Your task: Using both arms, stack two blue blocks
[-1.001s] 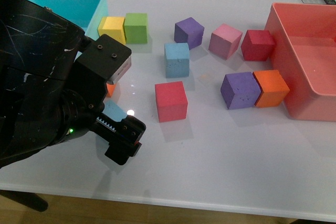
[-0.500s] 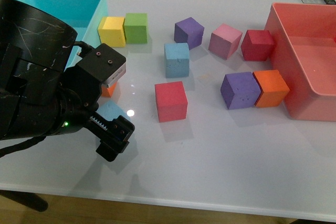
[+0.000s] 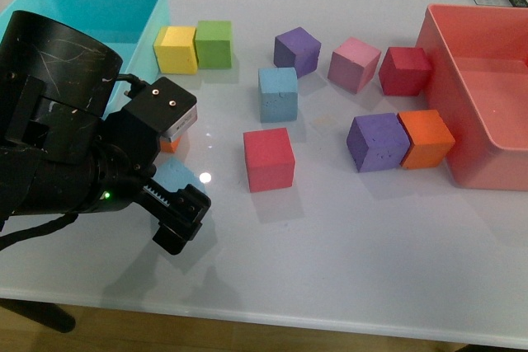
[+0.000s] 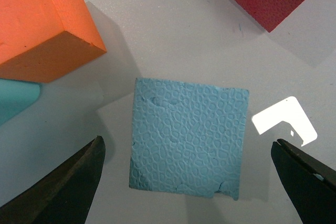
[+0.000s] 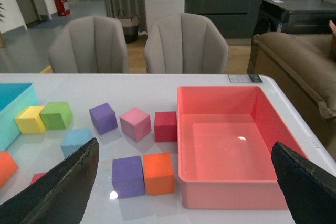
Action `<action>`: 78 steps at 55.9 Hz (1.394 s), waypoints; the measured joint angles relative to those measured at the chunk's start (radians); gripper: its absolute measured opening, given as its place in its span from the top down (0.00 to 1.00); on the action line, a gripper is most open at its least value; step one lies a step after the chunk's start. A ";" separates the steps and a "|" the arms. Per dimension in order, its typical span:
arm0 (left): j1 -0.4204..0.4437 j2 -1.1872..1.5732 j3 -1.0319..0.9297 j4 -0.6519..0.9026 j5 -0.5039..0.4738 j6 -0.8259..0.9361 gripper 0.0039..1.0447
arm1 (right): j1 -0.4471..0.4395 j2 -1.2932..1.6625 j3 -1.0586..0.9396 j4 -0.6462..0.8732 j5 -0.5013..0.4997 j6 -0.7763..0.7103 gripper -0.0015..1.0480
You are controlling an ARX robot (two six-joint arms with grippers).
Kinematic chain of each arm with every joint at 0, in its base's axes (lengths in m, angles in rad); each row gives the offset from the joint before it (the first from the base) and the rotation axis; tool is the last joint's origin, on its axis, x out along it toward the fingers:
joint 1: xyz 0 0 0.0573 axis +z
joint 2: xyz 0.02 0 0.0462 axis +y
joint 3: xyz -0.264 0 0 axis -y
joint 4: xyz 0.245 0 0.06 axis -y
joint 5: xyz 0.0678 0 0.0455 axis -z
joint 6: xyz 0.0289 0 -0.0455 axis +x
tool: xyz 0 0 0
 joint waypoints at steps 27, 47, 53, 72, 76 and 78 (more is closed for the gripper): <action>-0.002 0.081 0.042 -0.016 0.014 -0.039 0.15 | 0.000 0.000 0.000 0.000 0.000 0.000 0.09; -0.012 0.023 0.000 -0.023 0.016 -0.069 0.56 | 0.000 0.000 0.000 0.000 0.000 0.000 0.09; -0.012 -0.067 -0.013 -0.058 0.018 -0.100 0.60 | 0.000 0.000 0.000 0.000 0.000 0.000 0.09; -0.029 -0.195 0.132 -0.217 0.017 -0.164 0.62 | 0.000 0.000 0.000 0.000 0.000 0.000 0.09; -0.045 -0.167 0.249 -0.277 -0.003 -0.157 0.63 | 0.000 0.000 0.000 0.000 0.000 0.000 0.09; -0.050 -0.156 0.280 -0.293 -0.006 -0.154 0.63 | 0.000 0.000 0.000 0.000 0.000 0.000 0.09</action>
